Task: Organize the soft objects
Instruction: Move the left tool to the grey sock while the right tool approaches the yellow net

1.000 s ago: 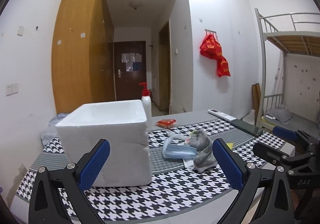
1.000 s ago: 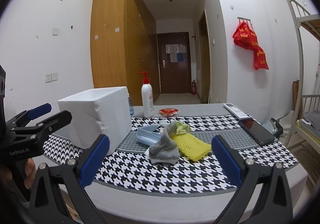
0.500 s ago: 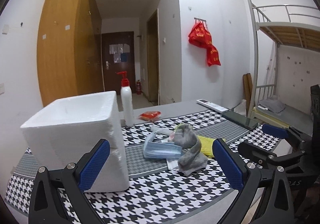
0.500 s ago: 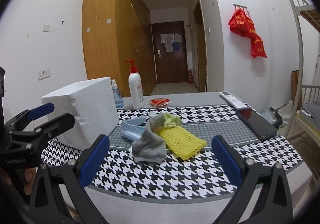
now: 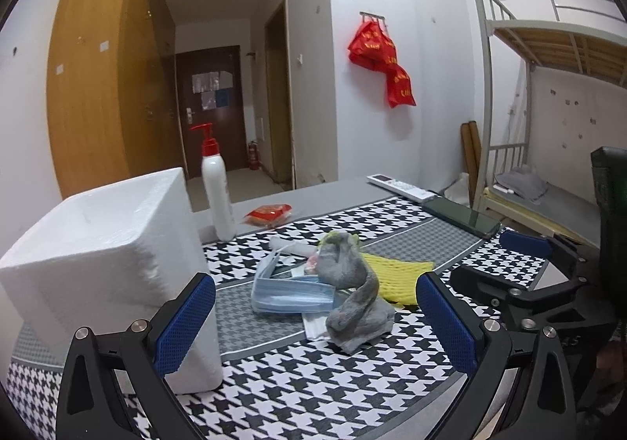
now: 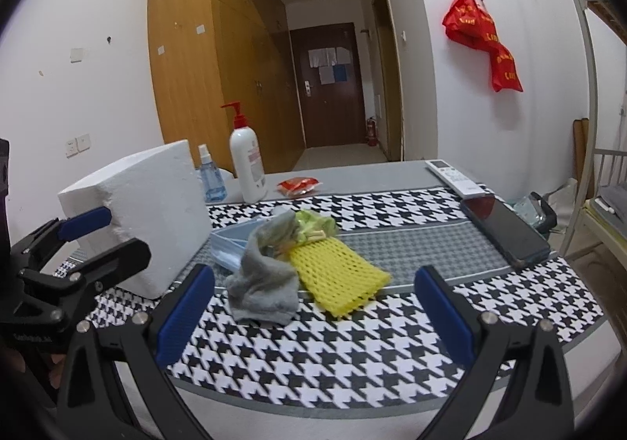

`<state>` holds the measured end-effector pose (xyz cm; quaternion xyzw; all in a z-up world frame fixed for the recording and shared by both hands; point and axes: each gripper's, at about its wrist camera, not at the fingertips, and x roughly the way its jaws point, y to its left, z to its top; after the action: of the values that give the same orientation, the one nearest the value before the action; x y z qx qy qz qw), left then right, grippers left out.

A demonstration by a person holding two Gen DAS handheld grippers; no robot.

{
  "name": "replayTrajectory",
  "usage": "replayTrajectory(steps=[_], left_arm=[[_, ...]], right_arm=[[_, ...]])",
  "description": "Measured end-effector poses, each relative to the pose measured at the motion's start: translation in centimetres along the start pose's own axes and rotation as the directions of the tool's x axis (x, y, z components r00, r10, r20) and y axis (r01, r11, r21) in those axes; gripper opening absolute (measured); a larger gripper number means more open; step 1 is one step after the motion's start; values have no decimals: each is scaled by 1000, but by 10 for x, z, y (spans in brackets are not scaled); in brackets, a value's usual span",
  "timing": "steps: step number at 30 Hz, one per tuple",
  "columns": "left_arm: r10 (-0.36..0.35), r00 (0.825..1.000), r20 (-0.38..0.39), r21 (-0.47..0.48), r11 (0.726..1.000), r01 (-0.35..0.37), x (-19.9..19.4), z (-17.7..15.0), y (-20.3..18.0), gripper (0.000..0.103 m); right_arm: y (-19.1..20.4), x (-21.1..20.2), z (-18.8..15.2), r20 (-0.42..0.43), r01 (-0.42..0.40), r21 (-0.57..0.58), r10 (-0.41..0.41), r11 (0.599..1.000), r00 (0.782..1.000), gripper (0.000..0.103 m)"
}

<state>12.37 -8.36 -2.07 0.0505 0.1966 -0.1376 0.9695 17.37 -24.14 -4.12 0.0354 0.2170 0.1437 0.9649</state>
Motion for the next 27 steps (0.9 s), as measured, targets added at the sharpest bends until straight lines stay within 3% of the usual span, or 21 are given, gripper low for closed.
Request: replayTrajectory(steps=[19,27], left_arm=[[-100,985,-141,9,995,102,54,5,-5,102],[-161,963,-217,34,984,173,75,9,-13,91]], right_arm=[[-32,35,5,-82,61,70,-55,996,995,103],[-38,46,2,-106,75,86,-65,994,992,103]])
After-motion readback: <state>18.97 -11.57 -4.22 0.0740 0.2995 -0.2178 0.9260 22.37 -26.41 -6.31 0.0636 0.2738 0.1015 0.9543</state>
